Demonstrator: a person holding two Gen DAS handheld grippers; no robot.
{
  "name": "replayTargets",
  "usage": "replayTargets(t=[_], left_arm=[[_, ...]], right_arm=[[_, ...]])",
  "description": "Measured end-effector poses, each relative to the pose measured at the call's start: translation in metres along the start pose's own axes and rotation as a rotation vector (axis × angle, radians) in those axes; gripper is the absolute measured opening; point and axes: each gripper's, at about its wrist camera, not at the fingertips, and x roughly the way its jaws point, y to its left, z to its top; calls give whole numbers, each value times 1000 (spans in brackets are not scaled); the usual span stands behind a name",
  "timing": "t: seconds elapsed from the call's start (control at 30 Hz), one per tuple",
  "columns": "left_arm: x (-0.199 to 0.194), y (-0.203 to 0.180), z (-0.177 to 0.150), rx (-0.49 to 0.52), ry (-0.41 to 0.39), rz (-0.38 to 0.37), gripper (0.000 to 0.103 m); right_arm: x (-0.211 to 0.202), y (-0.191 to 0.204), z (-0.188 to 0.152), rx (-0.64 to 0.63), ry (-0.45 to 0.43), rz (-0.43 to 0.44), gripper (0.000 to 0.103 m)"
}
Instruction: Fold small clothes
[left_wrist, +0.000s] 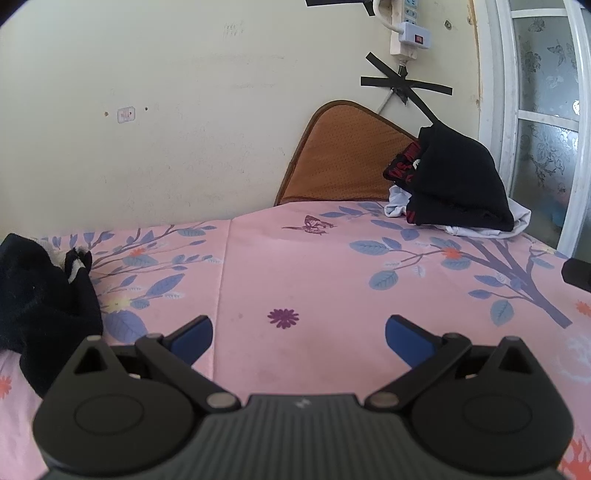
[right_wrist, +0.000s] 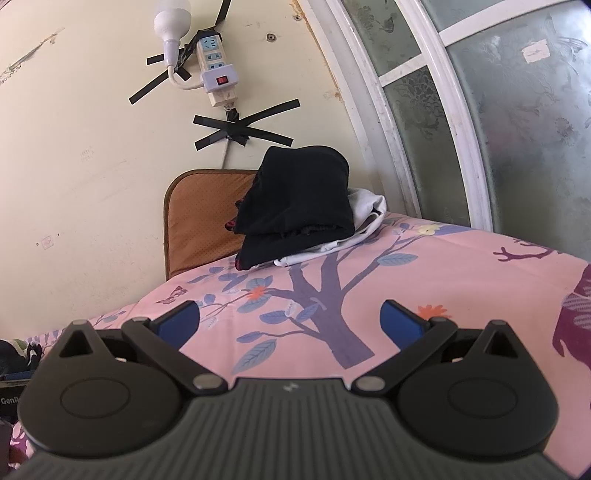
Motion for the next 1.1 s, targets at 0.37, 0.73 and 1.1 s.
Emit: replayTargets(t=[0.37, 0.73, 1.1], left_arm=[[-19, 11, 10, -32, -55, -40, 103], [-65, -10, 47, 59, -192, 5, 103], [-59, -8, 47, 21, -111, -32, 103]], right_arm=[[0, 1, 0, 4, -2, 10, 103], [-1, 0, -1, 12, -7, 21, 103], [-2, 0, -1, 19, -14, 24, 103]])
